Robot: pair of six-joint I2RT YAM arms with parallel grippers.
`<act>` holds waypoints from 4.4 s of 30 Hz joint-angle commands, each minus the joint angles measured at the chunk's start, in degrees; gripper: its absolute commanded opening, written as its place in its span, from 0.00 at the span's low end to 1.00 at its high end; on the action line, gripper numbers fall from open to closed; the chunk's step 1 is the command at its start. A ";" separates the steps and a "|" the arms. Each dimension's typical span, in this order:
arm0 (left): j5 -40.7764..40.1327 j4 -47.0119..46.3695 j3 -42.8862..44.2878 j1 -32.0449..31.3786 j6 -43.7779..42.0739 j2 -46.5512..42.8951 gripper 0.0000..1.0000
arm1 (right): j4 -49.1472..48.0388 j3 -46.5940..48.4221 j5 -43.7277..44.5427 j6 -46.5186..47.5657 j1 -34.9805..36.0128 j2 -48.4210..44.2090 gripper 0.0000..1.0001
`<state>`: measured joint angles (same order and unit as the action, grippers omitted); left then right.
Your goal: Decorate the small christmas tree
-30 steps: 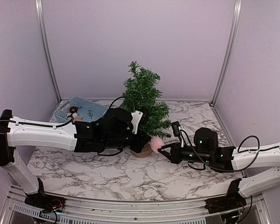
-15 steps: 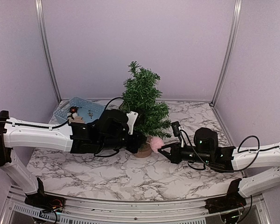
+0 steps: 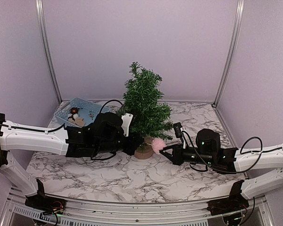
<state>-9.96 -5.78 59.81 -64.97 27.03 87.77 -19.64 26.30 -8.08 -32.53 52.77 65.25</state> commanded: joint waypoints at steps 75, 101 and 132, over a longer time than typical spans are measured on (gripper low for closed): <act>3.13 -73.15 -35.29 -2.03 -30.53 7.34 0.38 | -0.31 1.87 -0.80 1.62 -0.33 0.27 0.00; -1.84 -81.76 -30.33 -1.93 -28.08 19.20 0.20 | 0.29 2.17 -0.98 1.83 -0.34 0.60 0.00; -11.94 -29.23 -26.16 -3.44 -17.19 -0.82 0.00 | 0.44 2.61 0.85 2.54 -0.30 1.55 0.00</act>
<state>-20.51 -45.19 31.00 -67.05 9.28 88.36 -19.29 26.44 -8.47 -30.85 52.77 66.67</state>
